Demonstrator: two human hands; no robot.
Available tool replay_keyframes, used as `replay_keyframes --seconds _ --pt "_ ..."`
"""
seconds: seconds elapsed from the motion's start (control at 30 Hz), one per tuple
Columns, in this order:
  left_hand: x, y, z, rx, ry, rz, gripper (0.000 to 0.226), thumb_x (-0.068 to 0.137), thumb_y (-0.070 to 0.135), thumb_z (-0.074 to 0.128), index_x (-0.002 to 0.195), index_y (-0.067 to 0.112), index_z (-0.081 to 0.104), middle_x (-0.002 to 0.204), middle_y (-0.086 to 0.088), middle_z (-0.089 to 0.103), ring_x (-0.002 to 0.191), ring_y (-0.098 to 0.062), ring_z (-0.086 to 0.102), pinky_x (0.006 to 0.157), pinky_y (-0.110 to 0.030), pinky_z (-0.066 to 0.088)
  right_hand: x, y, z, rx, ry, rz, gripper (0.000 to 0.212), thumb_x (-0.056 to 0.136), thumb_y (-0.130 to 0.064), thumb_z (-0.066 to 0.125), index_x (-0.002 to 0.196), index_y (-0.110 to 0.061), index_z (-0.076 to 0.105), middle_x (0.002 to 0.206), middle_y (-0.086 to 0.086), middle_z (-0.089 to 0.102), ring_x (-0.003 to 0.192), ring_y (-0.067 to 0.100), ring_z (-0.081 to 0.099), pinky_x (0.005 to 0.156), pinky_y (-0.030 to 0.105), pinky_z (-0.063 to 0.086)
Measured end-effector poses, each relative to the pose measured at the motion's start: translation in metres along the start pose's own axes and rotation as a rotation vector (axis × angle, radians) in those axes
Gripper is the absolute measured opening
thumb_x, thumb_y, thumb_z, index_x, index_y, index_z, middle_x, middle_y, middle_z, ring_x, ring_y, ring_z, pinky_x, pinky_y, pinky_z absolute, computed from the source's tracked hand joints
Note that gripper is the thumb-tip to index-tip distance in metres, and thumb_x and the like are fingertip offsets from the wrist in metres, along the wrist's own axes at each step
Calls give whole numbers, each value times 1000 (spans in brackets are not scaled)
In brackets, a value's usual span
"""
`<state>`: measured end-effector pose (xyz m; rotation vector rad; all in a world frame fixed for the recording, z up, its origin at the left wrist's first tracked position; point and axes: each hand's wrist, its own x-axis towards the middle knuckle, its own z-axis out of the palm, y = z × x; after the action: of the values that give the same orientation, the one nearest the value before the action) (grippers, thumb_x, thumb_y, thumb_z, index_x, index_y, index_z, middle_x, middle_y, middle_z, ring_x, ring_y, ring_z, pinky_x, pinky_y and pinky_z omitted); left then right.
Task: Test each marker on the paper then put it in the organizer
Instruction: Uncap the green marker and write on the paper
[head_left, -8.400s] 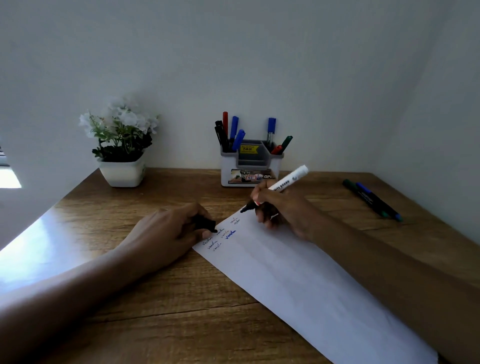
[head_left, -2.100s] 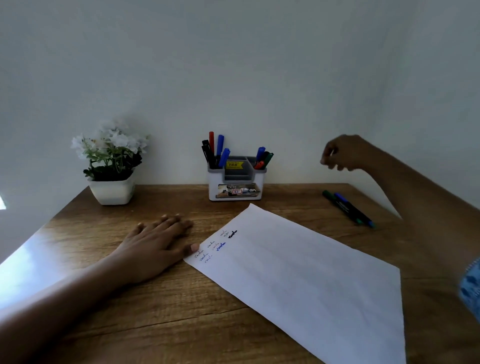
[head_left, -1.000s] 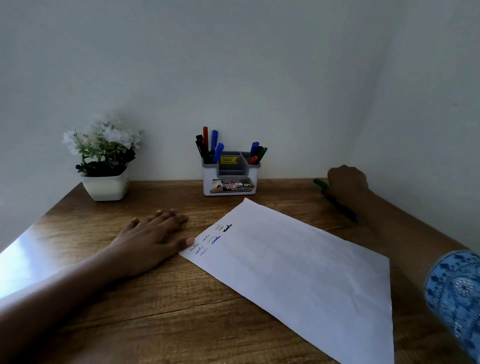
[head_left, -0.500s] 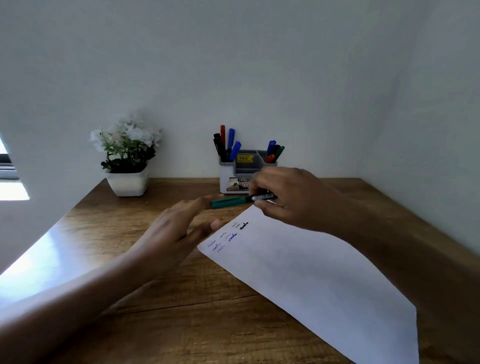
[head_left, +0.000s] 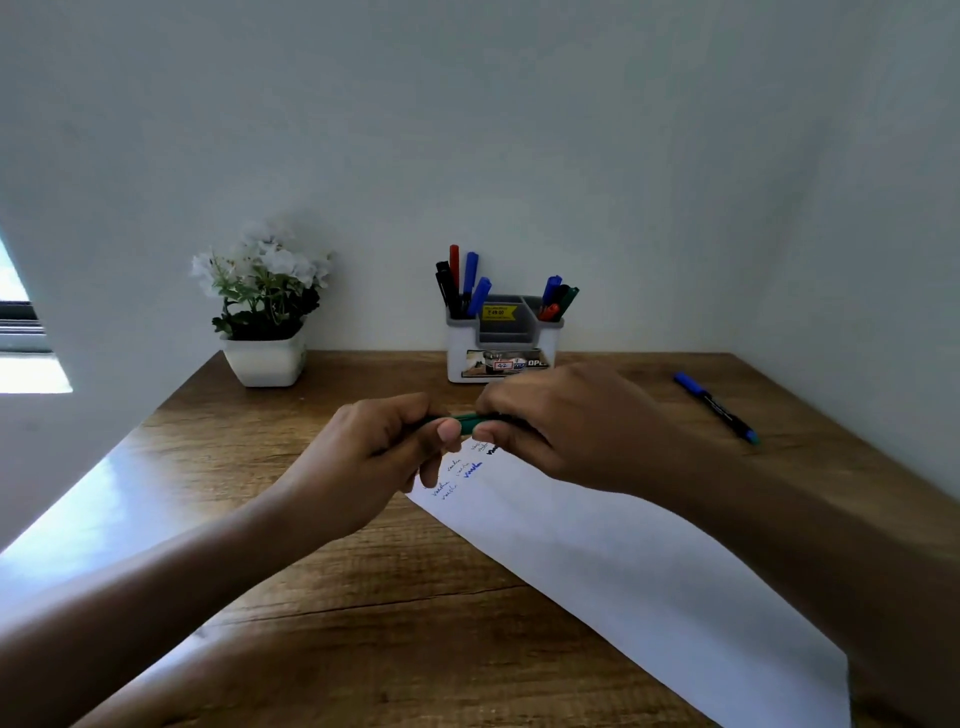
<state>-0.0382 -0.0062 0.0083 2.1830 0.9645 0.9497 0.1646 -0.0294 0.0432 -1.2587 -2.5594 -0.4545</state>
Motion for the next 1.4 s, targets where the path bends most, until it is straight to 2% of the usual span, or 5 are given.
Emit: replay_keyframes --seconds 0.37,0.57,0.93,1.17,1.4 --pt "-1 -2 -2 104 61 65 41 83 50 47 71 16 64 59 -2 60 53 -15 49 50 -26 36 1 4 11 -77 139 -1 37 90 -57 28 68 -30 38 44 -15 17 35 0 16 42 15 14" --pt "3 -7 2 -5 -6 -19 20 90 36 51 80 26 65 63 6 68 55 -3 55 53 -14 41 -3 12 1 -53 -126 93 50 88 -67 21 96 -27 51 59 -13 42 52 4 42 50 22 30" --pt "6 -35 -2 251 107 -98 10 88 43 54 85 39 63 79 15 67 69 5 56 53 -12 35 -13 71 10 1989 167 464 36 88 -9 33 100 -14 67 91 9 73 62 20 67 45 28 54" --pt "11 -43 -1 400 -3 -108 26 90 43 52 115 40 59 109 20 67 97 -1 60 75 -24 48 15 67 53 1356 195 693 24 91 -34 57 75 -16 57 51 -1 39 40 7 33 36 18 26" --pt "12 -42 0 488 -95 -89 36 89 48 49 125 48 50 119 24 61 105 -2 60 84 -28 51 17 70 73 1317 44 774 4 89 -8 59 86 -10 61 60 8 60 50 18 56 47 26 48"
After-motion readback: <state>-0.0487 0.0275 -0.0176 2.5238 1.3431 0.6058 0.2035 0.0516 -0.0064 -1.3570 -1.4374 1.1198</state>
